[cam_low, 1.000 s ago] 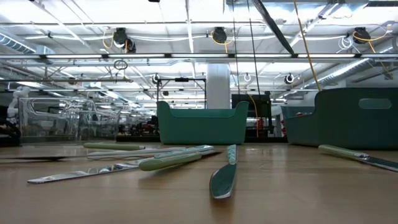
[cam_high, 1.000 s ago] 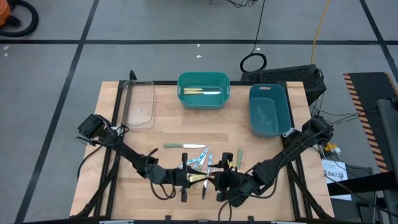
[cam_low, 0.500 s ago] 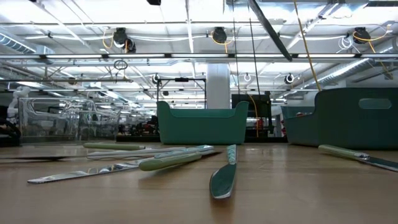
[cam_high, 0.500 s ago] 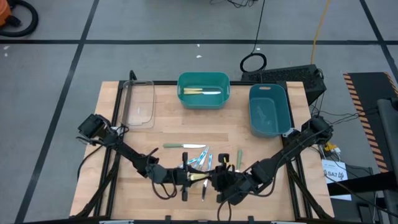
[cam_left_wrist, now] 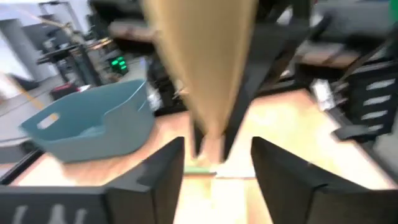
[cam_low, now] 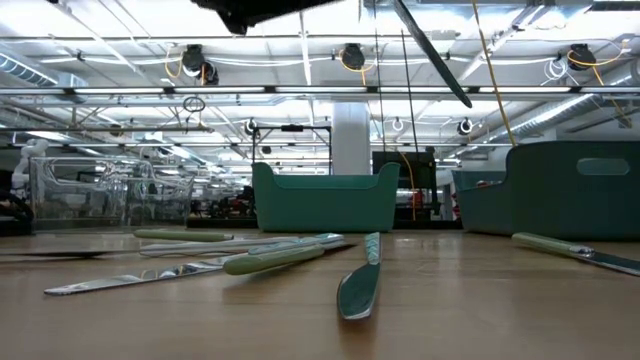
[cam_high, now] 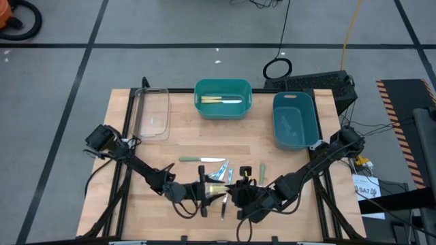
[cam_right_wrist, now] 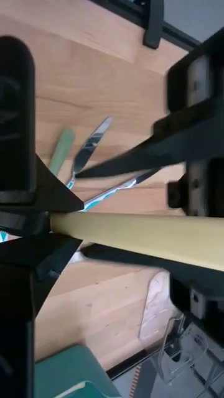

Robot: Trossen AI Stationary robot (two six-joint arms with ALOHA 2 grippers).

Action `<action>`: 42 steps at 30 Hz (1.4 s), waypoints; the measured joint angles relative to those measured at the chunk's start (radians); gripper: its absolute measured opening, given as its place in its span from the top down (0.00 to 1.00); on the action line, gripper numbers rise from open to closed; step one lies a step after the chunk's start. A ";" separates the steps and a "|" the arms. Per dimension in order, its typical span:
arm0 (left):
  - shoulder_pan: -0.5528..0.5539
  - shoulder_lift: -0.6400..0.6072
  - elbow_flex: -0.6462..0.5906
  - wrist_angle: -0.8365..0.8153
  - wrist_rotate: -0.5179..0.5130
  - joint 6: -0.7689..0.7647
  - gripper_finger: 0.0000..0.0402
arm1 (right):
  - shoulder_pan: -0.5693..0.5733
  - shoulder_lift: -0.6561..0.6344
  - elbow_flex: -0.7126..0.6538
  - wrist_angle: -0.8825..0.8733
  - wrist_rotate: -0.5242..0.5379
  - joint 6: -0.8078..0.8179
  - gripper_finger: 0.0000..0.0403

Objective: Sort silverware by color (type)
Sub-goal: Put the yellow knife into the green bin

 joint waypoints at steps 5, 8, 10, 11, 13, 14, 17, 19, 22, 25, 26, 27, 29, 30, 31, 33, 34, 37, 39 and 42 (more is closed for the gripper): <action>-0.020 0.000 0.000 -0.081 -0.078 -0.054 0.44 | -0.005 -0.001 0.001 -0.032 -0.001 -0.023 0.90; -0.029 0.000 -0.001 -0.151 -0.085 -0.133 0.44 | -0.024 -0.001 0.001 -0.048 0.000 -0.063 0.90; -0.032 0.000 -0.001 -0.204 -0.085 -0.205 0.44 | -0.044 -0.001 0.001 -0.057 0.000 -0.088 0.90; -0.035 0.000 -0.001 -0.234 -0.086 -0.241 0.44 | -0.056 -0.001 0.001 -0.060 -0.001 -0.101 0.90; -0.044 0.000 -0.001 -0.279 -0.086 -0.300 0.44 | -0.084 -0.001 0.001 -0.066 -0.001 -0.135 0.90; -0.049 0.000 -0.001 -0.295 -0.086 -0.324 0.44 | -0.100 -0.001 0.001 -0.066 -0.001 -0.158 0.90; -0.065 0.000 -0.001 -0.333 -0.104 -0.375 0.44 | -0.158 -0.014 0.001 -0.076 -0.009 -0.220 0.90; -0.079 0.000 -0.001 -0.357 -0.133 -0.398 0.43 | -0.201 -0.033 0.001 -0.087 -0.032 -0.249 0.90; -0.095 -0.002 -0.001 -0.412 -0.171 -0.423 0.43 | -0.272 -0.062 0.001 -0.101 -0.110 -0.300 0.90; -0.101 -0.009 -0.001 -0.459 -0.172 -0.468 0.43 | -0.352 -0.077 0.001 -0.096 -0.203 -0.352 0.90; -0.102 -0.009 0.000 -0.473 -0.172 -0.483 0.43 | -0.380 -0.080 0.001 -0.095 -0.235 -0.371 0.90; -0.104 -0.009 0.000 -0.489 -0.172 -0.497 0.43 | -0.411 -0.081 0.001 -0.094 -0.265 -0.388 0.90; -0.107 -0.009 0.000 -0.514 -0.172 -0.522 0.43 | -0.470 -0.081 0.001 -0.095 -0.312 -0.418 0.90; -0.108 -0.009 0.000 -0.523 -0.172 -0.533 0.43 | -0.498 -0.080 0.001 -0.095 -0.334 -0.433 0.90; -0.108 -0.009 0.000 -0.533 -0.172 -0.545 0.43 | -0.526 -0.079 0.001 -0.095 -0.357 -0.452 0.90; -0.108 -0.016 -0.001 -0.563 -0.173 -0.562 0.43 | -0.581 -0.080 0.001 -0.087 -0.403 -0.500 0.90; -0.107 -0.024 -0.001 -0.571 -0.174 -0.567 0.43 | -0.610 -0.080 0.001 -0.077 -0.426 -0.527 0.90; -0.095 -0.049 0.000 -0.597 -0.180 -0.587 0.43 | -0.693 -0.079 0.001 -0.042 -0.489 -0.606 0.90; -0.084 -0.071 -0.001 -0.631 -0.180 -0.593 0.43 | -0.749 -0.079 0.001 -0.004 -0.551 -0.658 0.90; -0.064 -0.089 0.000 -0.637 -0.179 -0.594 0.43 | -0.828 -0.074 0.001 0.046 -0.633 -0.734 0.90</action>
